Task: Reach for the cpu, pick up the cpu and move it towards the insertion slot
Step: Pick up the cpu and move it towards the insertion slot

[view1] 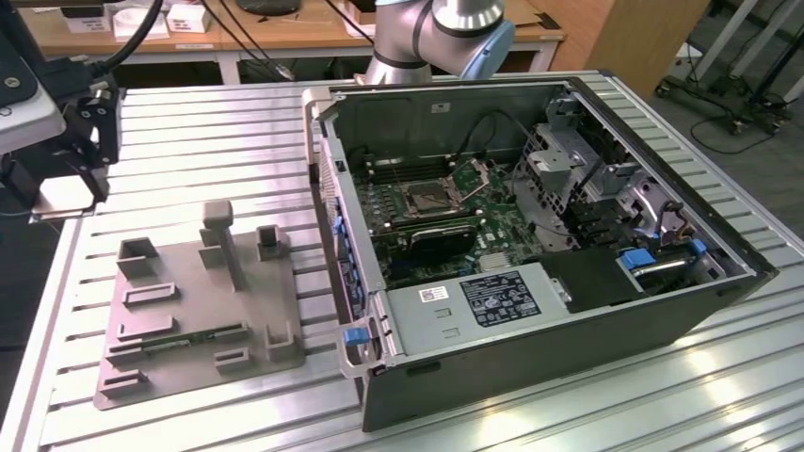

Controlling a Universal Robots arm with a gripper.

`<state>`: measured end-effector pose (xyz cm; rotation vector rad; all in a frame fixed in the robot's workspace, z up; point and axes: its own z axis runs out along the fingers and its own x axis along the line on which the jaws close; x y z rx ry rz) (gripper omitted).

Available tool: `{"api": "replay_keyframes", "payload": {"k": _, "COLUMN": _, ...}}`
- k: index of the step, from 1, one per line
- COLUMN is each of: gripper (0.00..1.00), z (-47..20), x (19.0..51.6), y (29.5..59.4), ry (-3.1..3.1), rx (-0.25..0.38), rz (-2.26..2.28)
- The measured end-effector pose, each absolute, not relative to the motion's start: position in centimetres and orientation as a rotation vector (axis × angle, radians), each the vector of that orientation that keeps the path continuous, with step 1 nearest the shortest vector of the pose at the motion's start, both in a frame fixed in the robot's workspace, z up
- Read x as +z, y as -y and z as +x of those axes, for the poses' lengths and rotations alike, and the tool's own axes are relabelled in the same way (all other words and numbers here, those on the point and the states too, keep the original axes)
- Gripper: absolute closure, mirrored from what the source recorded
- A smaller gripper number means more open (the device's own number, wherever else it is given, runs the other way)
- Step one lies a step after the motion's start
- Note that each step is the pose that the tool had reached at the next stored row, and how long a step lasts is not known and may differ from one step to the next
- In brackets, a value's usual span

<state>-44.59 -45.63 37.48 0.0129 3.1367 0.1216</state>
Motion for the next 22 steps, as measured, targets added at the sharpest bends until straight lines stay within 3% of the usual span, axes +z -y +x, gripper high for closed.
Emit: {"api": "replay_keyframes", "payload": {"k": 22, "gripper": 0.46, "z": -44.6, "x": 38.6, "y": 45.6, "ry": -3.137, "rx": 0.122, "rz": 0.013}}
